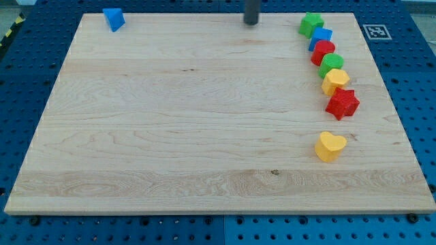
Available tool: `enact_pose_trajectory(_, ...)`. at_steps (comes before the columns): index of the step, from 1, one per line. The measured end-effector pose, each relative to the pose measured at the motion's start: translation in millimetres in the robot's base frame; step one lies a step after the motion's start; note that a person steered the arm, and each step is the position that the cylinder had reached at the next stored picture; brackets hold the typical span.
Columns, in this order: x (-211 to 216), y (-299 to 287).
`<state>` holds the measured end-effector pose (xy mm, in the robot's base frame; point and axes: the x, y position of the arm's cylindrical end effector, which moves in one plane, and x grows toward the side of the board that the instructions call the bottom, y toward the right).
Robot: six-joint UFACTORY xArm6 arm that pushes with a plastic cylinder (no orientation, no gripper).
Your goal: Slide the blue cube left a bit
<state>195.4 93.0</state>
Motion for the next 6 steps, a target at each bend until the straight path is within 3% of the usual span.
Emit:
enact_pose_trajectory(1,-3.7,24.0)
enact_pose_trajectory(3,-1.9,148.2)
enact_pose_trajectory(5,86.3,150.0)
enact_pose_trajectory(6,86.6,149.9)
